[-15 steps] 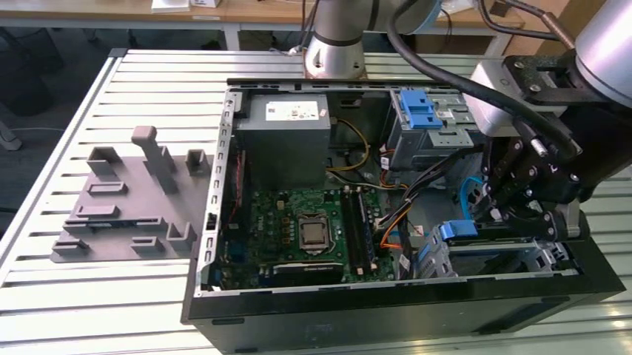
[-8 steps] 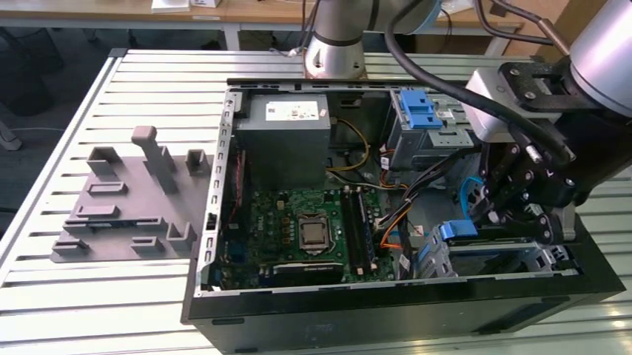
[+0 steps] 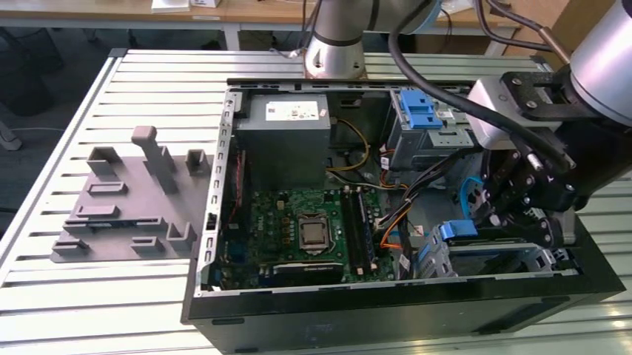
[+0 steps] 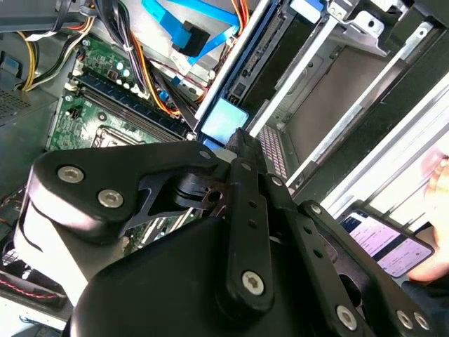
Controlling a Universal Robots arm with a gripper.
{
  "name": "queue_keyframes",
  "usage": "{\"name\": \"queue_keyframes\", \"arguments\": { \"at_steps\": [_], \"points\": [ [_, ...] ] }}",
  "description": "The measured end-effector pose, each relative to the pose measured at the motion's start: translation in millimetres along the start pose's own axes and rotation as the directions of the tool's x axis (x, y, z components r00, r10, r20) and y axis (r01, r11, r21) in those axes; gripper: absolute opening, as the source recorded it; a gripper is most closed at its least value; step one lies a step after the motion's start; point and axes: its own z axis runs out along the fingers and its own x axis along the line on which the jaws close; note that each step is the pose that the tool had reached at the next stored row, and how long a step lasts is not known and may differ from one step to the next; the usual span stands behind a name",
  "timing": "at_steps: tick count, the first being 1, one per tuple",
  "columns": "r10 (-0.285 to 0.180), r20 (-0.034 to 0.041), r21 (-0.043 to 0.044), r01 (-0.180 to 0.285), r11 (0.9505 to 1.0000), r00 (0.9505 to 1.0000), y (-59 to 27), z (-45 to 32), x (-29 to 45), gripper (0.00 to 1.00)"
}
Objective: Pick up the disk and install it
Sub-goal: 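Insert the disk into the insertion slot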
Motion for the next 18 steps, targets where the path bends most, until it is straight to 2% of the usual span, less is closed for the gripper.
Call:
{"name": "queue_keyframes", "arguments": {
  "at_steps": [7,18],
  "points": [
    [0.000,0.0000,0.0000,0.000,1.0000,1.0000,-0.2,6.5,0.5,0.11],
    [0.000,0.0001,0.0000,0.000,1.0000,1.0000,-0.3,10.8,0.8,0.11]
  ]
}}
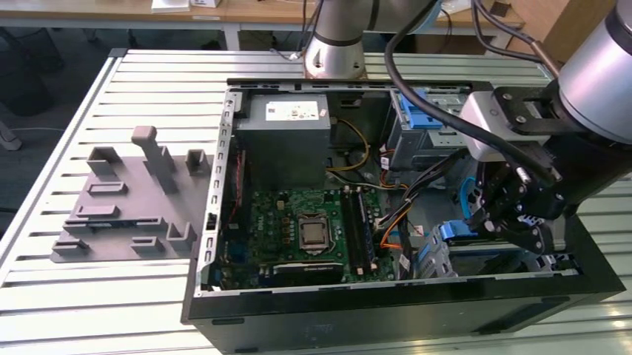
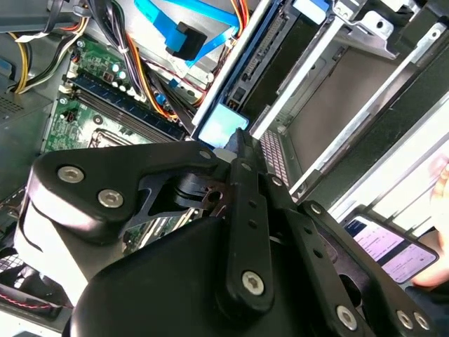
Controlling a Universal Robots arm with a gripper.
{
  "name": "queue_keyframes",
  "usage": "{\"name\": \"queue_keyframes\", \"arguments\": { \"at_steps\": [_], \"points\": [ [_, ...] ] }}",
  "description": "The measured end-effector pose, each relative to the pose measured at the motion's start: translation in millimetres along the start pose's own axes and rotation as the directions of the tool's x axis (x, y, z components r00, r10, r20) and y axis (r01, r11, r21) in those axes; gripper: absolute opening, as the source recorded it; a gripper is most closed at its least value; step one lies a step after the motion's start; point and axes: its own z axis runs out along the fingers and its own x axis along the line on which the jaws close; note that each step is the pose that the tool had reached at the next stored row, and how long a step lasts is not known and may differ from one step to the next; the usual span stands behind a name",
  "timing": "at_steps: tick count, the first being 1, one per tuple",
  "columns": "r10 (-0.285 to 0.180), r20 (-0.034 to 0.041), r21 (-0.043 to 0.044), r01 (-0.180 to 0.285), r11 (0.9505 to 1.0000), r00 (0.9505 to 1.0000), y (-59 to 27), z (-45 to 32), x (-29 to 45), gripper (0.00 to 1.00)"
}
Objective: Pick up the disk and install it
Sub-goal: 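Insert the disk into the insertion slot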
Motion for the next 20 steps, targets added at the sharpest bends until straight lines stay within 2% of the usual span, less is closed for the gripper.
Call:
{"name": "queue_keyframes", "arguments": {
  "at_steps": [20],
  "points": [
    [0.000,0.0001,0.0000,0.000,1.0000,1.0000,-0.1,8.2,0.6,0.11]
  ]
}}
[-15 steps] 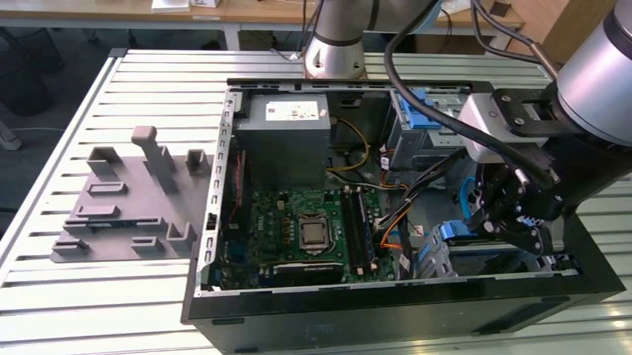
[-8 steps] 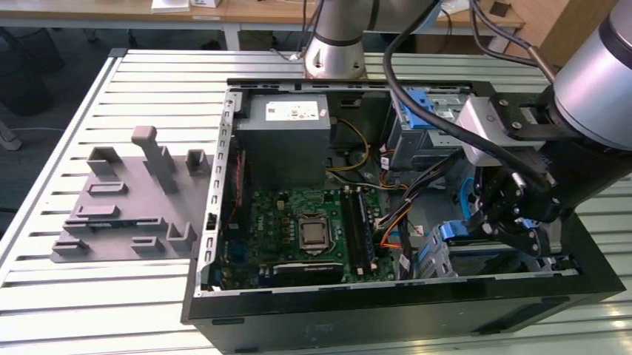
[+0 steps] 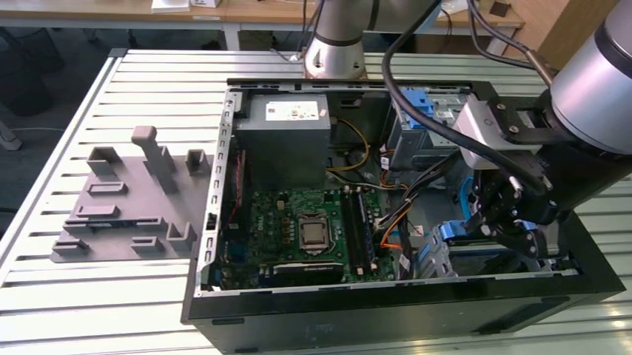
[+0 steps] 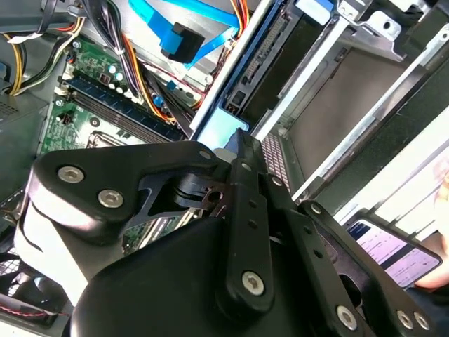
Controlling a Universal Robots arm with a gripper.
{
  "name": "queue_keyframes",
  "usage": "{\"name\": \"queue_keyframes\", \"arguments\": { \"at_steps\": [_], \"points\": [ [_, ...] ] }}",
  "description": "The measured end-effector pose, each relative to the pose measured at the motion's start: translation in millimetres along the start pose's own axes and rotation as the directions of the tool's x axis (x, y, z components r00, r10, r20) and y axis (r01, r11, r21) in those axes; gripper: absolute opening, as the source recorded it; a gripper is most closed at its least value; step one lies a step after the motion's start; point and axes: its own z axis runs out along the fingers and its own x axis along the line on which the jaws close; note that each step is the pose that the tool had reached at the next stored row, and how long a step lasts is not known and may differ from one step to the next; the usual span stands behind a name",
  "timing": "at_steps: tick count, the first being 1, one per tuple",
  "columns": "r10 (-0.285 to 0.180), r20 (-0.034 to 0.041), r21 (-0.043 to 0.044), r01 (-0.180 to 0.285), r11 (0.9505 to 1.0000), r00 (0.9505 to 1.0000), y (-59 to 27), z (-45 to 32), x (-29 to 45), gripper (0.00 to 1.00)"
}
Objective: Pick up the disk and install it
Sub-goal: 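Insert the disk into the insertion slot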
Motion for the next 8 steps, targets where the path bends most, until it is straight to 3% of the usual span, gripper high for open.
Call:
{"name": "queue_keyframes", "arguments": {
  "at_steps": [8],
  "points": [
    [0.000,0.0000,0.0000,0.000,1.0000,1.0000,-0.1,5.0,0.4,0.11]
  ]
}}
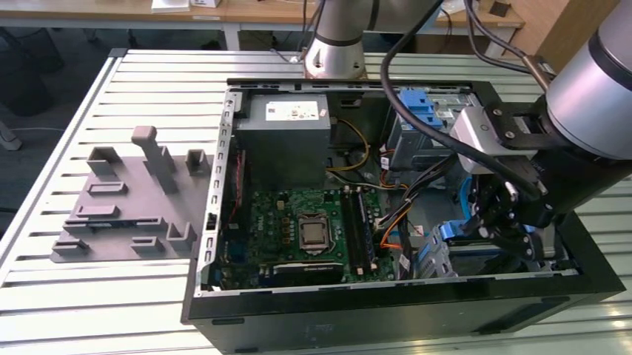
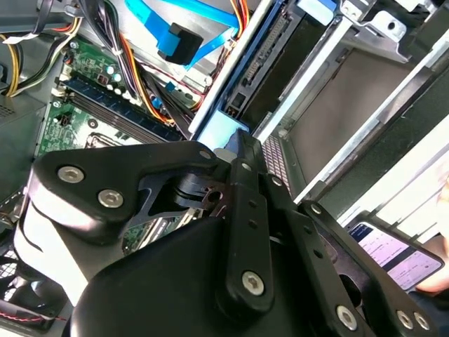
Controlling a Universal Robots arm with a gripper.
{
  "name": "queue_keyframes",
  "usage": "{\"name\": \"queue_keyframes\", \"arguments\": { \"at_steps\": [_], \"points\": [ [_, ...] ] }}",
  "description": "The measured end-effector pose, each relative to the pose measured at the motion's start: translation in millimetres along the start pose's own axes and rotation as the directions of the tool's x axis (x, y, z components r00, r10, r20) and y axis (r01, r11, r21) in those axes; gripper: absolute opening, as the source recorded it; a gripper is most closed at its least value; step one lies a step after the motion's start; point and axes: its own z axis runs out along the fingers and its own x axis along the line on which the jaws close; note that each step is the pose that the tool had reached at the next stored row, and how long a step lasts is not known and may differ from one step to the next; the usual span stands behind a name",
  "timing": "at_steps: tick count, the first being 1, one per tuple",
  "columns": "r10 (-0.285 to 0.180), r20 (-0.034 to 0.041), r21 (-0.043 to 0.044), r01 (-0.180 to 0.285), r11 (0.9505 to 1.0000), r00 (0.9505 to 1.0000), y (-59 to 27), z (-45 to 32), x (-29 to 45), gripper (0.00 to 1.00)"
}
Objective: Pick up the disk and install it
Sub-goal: 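Insert the disk into the insertion slot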
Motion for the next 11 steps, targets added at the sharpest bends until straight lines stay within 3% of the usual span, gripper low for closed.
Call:
{"name": "queue_keyframes", "arguments": {
  "at_steps": [11],
  "points": [
    [0.000,-0.0002,0.0000,0.000,1.0000,1.0000,-0.2,8.8,0.7,0.11]
  ]
}}
